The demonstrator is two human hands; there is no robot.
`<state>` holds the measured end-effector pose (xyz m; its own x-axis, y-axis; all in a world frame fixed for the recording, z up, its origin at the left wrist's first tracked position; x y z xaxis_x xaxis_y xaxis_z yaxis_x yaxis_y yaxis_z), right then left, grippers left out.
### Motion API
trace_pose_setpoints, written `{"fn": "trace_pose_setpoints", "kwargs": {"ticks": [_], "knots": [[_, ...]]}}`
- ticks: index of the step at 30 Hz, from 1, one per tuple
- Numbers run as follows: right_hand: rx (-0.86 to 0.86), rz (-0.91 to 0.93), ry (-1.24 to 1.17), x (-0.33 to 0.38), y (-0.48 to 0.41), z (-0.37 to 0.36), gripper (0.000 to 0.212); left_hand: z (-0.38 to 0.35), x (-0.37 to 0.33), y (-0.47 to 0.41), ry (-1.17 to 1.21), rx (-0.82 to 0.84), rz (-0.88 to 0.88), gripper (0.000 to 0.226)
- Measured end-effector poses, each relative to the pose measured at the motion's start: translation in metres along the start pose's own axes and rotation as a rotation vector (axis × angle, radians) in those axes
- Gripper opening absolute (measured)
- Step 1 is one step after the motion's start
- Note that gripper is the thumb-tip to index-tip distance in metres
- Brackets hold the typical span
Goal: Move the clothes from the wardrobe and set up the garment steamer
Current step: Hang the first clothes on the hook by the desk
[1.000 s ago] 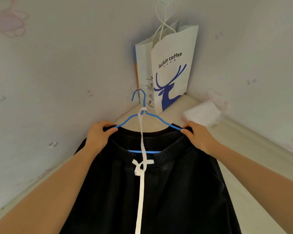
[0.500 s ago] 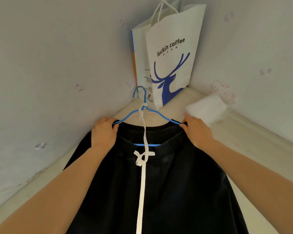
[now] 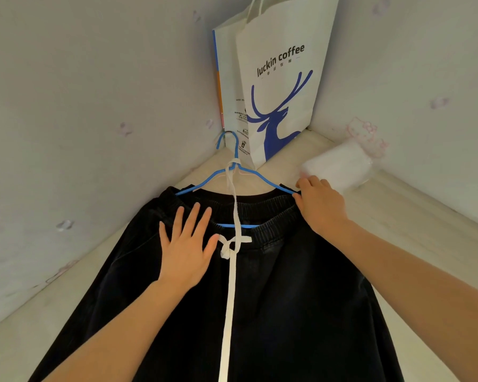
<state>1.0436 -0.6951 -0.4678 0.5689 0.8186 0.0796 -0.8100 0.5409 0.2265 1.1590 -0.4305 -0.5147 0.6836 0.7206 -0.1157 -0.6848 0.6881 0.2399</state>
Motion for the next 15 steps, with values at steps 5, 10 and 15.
{"fn": "trace_pose_setpoints", "kwargs": {"ticks": [5, 10, 15], "knots": [[-0.031, 0.071, 0.010, 0.016, 0.015, -0.007, 0.036, 0.000, 0.001, -0.012, -0.037, 0.031, 0.032, 0.060], [0.059, 0.035, 0.053, 0.021, 0.041, -0.018, 0.050, 0.005, -0.002, -0.013, -0.049, 0.090, 0.058, 0.059], [0.132, 0.008, 0.042, 0.029, 0.089, -0.028, 0.058, 0.016, -0.009, 0.008, 0.046, 0.112, 0.053, 0.060]]}}
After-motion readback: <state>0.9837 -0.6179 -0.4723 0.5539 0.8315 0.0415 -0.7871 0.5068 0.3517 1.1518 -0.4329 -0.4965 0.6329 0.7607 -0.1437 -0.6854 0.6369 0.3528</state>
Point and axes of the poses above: each hand's wrist, its own y-axis away from the middle knuckle, its own z-axis out of the back of the hand, x = y × z, the point moved 5 cm from there along -y, towards the middle knuckle, and after that the axes turned 13 degrees about x, right-handed, at the moved point
